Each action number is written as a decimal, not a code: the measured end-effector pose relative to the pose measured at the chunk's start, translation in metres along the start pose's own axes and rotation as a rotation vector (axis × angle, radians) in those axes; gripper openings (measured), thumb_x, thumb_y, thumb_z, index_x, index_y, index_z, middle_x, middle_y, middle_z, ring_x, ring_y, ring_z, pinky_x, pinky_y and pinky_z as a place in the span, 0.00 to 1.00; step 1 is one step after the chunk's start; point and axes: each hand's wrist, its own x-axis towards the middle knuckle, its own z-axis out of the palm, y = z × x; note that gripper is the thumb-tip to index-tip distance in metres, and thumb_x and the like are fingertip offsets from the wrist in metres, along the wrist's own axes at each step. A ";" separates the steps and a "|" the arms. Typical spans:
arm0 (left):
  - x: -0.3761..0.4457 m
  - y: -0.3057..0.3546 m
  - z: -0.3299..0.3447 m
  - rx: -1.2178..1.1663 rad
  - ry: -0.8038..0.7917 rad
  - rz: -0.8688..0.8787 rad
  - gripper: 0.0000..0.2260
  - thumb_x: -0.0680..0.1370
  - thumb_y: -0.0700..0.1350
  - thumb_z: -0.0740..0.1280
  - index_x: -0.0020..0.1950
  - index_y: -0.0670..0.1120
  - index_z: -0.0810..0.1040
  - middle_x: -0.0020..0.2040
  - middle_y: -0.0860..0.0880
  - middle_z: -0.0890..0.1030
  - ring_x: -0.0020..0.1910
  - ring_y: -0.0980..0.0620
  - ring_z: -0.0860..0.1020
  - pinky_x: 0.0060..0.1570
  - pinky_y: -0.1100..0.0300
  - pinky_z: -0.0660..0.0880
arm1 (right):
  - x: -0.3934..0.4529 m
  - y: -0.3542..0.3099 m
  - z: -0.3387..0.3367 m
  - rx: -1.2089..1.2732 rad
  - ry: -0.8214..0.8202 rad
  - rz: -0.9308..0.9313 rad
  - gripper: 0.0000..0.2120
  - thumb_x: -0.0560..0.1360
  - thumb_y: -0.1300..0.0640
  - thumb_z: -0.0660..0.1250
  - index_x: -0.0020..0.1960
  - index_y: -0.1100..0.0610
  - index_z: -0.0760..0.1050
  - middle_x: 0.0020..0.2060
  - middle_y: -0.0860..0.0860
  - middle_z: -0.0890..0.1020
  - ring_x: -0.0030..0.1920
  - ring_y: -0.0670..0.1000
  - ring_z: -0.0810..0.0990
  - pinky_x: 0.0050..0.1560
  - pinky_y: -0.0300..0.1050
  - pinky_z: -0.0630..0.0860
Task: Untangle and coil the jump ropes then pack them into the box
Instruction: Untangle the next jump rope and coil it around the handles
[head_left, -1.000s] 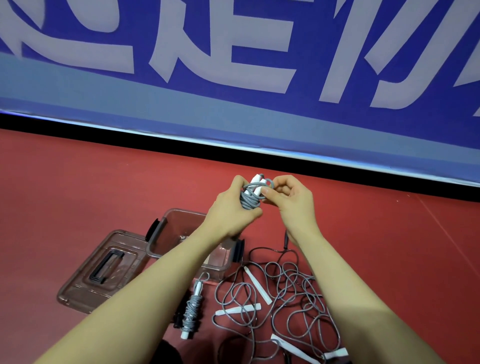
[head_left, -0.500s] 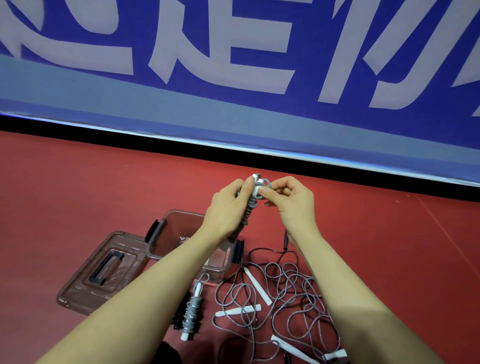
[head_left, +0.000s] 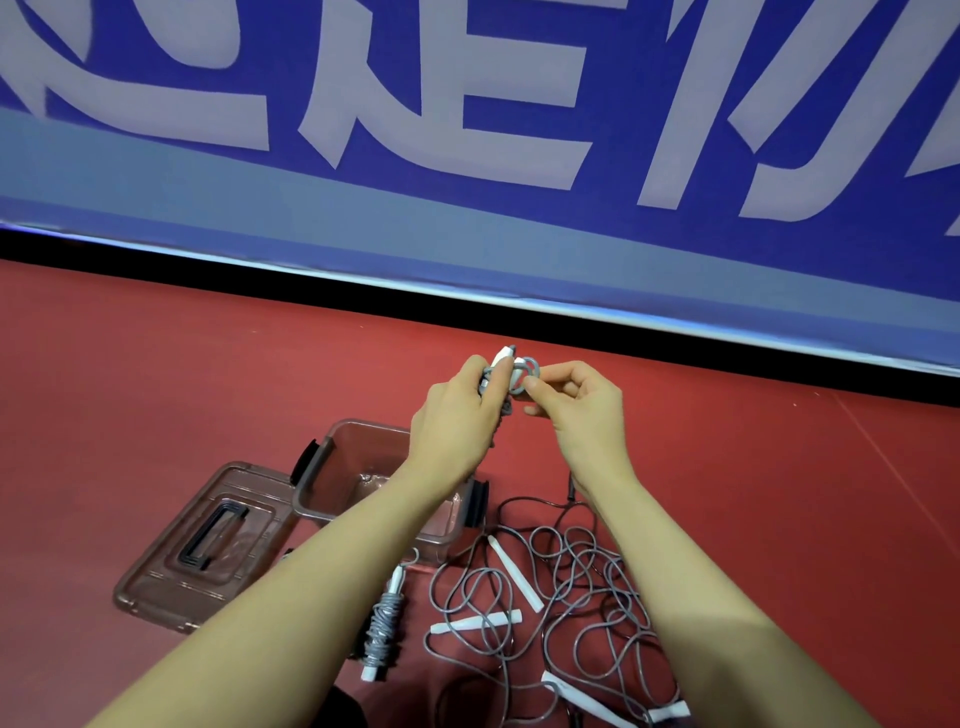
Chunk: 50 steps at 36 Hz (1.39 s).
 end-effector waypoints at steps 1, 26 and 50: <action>0.000 0.000 0.000 0.005 0.002 0.002 0.20 0.80 0.62 0.53 0.43 0.47 0.72 0.36 0.52 0.82 0.35 0.52 0.78 0.42 0.54 0.74 | 0.000 0.000 0.000 -0.003 -0.006 0.004 0.06 0.73 0.69 0.68 0.41 0.60 0.76 0.36 0.52 0.82 0.35 0.43 0.81 0.40 0.37 0.79; 0.000 0.003 0.008 0.028 0.079 0.019 0.23 0.73 0.69 0.58 0.38 0.49 0.74 0.33 0.52 0.79 0.36 0.50 0.77 0.38 0.54 0.73 | 0.008 0.002 -0.002 -0.198 0.060 -0.063 0.09 0.74 0.65 0.67 0.39 0.58 0.69 0.27 0.53 0.75 0.26 0.45 0.77 0.35 0.46 0.74; 0.004 0.002 0.000 -0.067 0.073 -0.011 0.24 0.72 0.68 0.61 0.36 0.46 0.72 0.31 0.54 0.81 0.32 0.49 0.80 0.39 0.48 0.78 | 0.005 -0.005 -0.007 -0.040 -0.054 -0.079 0.09 0.74 0.71 0.65 0.51 0.60 0.75 0.43 0.54 0.81 0.38 0.46 0.82 0.34 0.40 0.78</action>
